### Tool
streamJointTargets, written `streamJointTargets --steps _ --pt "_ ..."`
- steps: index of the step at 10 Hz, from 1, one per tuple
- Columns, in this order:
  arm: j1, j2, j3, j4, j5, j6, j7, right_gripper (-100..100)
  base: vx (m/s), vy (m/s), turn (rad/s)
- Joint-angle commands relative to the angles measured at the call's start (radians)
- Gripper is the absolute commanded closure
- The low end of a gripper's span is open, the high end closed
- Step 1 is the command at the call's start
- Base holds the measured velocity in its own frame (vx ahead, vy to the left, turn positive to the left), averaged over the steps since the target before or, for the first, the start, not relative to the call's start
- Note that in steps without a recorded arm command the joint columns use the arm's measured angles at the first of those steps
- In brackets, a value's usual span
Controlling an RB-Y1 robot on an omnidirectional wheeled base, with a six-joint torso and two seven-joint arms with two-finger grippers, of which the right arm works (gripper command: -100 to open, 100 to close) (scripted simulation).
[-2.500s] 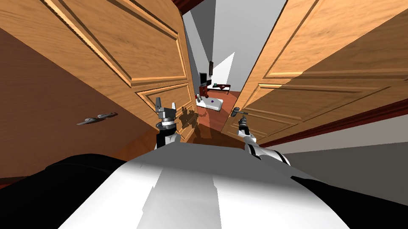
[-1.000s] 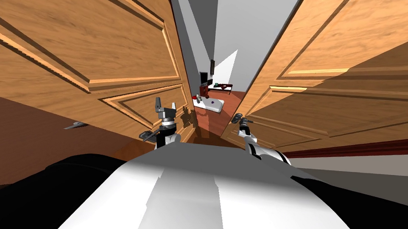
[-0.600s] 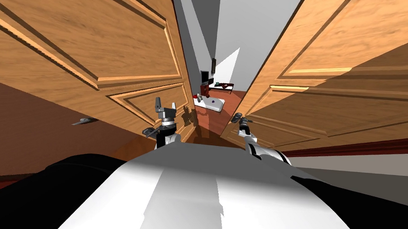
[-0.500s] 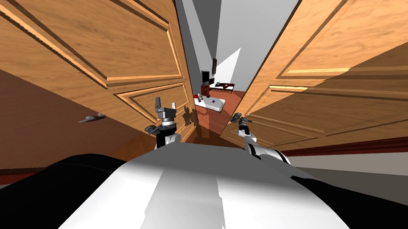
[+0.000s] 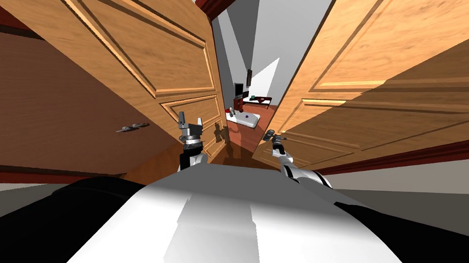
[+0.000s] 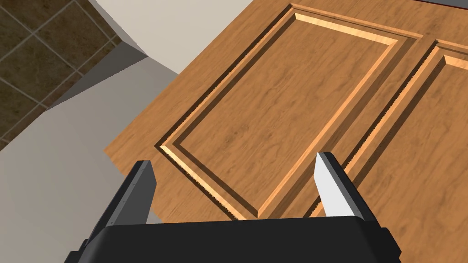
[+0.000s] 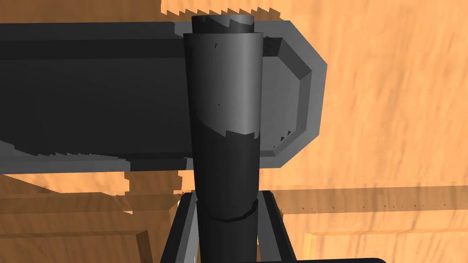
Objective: Pull the door open
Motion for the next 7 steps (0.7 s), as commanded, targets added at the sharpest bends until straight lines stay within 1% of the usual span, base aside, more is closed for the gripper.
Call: streamJointTargets --steps 1,3,4,5,7 --pt "-0.001 -0.002 0.020 -0.014 0.010 0.004 -0.018 100 -0.214 -0.059 0.101" --pt "-0.001 -0.001 0.038 -0.020 0.019 0.005 -0.033 100 -0.260 -0.066 0.099" --pt "-0.006 -0.006 0.032 -0.016 0.015 0.004 -0.030 100 -0.109 -0.030 0.047" --pt "-0.001 -0.005 0.054 -0.019 0.024 0.003 -0.049 100 -0.182 -0.042 0.100" --pt "0.001 -0.008 0.072 -0.023 0.031 0.000 -0.067 100 -0.272 -0.084 0.133"
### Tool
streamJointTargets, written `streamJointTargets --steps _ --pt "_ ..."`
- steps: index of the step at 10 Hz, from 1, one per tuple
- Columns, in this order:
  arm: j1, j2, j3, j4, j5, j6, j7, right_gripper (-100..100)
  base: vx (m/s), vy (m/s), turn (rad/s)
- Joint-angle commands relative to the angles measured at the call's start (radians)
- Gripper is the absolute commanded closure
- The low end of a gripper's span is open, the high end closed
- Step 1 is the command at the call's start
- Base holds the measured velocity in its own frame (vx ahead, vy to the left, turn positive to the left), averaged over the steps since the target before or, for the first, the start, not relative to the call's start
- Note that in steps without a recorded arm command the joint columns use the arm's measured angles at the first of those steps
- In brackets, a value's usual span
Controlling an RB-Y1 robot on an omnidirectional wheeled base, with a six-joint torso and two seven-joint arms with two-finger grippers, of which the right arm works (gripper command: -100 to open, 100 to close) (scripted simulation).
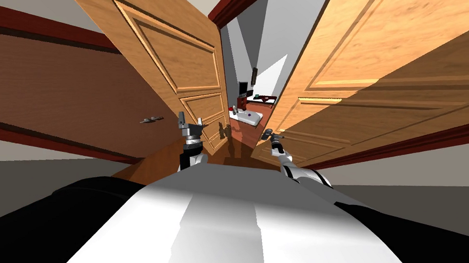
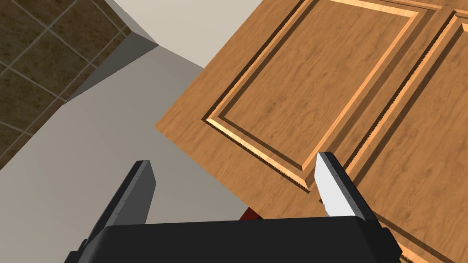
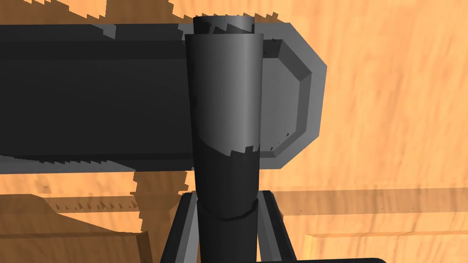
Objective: Pull the door open
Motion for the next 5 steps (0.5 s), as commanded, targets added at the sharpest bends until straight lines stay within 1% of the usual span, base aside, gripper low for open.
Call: streamJointTargets --steps 1,2,3,5 --pt "0.007 -0.002 0.023 -0.004 0.009 -0.006 -0.022 100 -0.246 -0.056 0.120" --pt "0.008 -0.004 0.034 -0.006 0.014 -0.008 -0.032 100 -0.267 -0.084 0.126" --pt "0.010 -0.006 0.049 -0.010 0.020 -0.010 -0.046 100 -0.236 -0.109 0.130" --pt "0.012 -0.010 0.068 -0.015 0.027 -0.014 -0.065 100 -0.232 -0.099 0.113"
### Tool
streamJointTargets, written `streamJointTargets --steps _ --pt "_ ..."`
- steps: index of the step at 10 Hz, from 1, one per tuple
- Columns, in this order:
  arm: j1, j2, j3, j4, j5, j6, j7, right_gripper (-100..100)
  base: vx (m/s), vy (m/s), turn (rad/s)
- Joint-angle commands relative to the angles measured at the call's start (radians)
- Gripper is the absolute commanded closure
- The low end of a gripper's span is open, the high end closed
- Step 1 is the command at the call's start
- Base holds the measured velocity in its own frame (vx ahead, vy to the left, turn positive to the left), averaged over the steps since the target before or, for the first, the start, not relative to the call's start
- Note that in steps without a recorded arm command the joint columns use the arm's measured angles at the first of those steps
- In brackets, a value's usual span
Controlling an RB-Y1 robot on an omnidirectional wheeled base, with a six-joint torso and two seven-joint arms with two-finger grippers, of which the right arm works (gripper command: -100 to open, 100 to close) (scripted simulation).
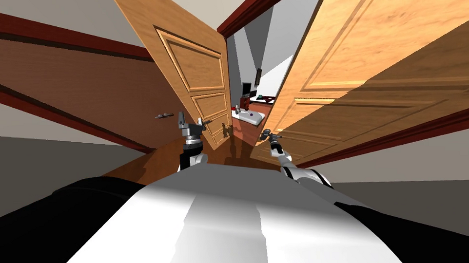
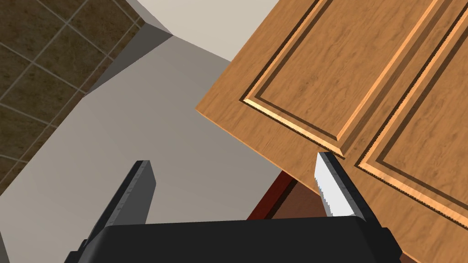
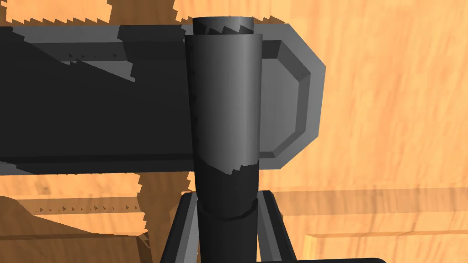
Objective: Pull the door open
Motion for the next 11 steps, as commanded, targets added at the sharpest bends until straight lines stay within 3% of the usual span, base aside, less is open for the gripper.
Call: streamJointTargets --steps 1,11 --pt "0.000 0.000 0.000 0.000 0.000 0.000 0.000 100 -0.111 -0.032 0.040" --pt "0.008 -0.026 0.109 -0.022 0.038 -0.026 -0.102 100 -0.198 -0.073 0.092"
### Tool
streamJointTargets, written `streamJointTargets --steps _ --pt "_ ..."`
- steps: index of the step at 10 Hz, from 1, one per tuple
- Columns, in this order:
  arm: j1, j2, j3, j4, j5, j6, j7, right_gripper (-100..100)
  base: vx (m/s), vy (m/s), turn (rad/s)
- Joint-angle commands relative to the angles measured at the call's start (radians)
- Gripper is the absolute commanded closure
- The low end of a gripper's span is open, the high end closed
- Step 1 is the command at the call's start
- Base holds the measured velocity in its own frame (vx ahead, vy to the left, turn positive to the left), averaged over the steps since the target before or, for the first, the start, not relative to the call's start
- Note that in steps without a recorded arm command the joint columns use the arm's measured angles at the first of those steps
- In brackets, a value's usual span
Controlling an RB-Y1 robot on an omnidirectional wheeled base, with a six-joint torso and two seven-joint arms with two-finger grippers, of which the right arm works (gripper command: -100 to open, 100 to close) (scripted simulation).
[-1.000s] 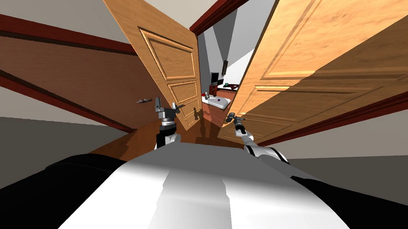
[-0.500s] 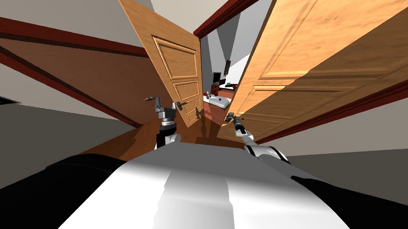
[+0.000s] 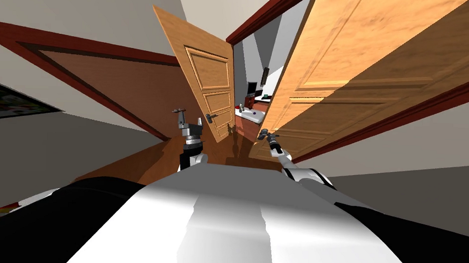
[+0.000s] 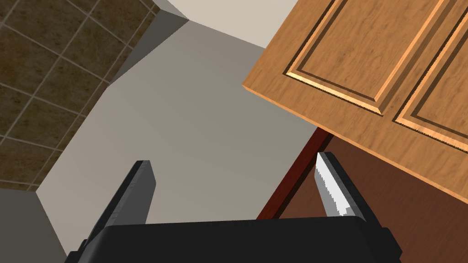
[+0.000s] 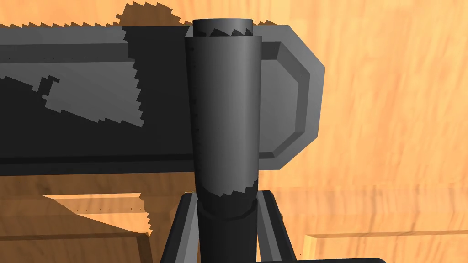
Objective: Pull the door open
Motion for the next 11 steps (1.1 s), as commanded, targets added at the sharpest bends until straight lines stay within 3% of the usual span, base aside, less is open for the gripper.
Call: streamJointTargets --steps 1,2,11 --pt "0.000 0.000 0.000 0.000 0.000 0.000 0.000 100 -0.085 -0.036 0.026" --pt "0.006 -0.004 0.022 -0.004 0.008 -0.006 -0.020 100 -0.143 -0.052 0.060" --pt "0.022 -0.039 0.118 -0.031 0.042 -0.048 -0.115 100 -0.193 -0.096 0.078"
